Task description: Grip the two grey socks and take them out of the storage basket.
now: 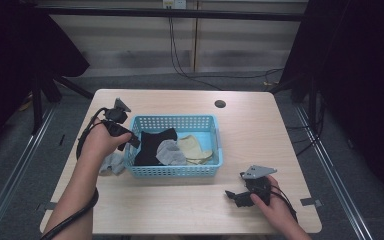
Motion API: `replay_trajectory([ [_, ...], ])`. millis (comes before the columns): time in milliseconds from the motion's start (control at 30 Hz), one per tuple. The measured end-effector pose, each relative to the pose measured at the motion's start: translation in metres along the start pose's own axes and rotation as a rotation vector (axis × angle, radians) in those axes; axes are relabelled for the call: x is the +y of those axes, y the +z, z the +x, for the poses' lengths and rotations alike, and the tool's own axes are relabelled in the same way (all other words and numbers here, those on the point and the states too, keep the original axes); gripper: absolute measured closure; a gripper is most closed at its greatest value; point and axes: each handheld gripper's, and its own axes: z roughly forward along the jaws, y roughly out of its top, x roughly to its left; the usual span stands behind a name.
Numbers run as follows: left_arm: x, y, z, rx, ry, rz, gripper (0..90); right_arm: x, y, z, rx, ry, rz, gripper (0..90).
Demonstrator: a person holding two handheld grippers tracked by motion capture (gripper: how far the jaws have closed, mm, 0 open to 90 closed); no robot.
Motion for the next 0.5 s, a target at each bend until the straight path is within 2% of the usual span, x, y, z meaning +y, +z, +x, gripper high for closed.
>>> replay_trajectory([
  [333,0.008,0.015,-0.017,-0.027,0.042,-0.001,29.7,0.000,0.000,0.000,0.000,0.002,0.001,12.1],
  [500,0.011,0.028,-0.028,-0.043,0.074,0.006,29.7,0.000,0.000,0.000,0.000,0.001,0.000,12.1],
])
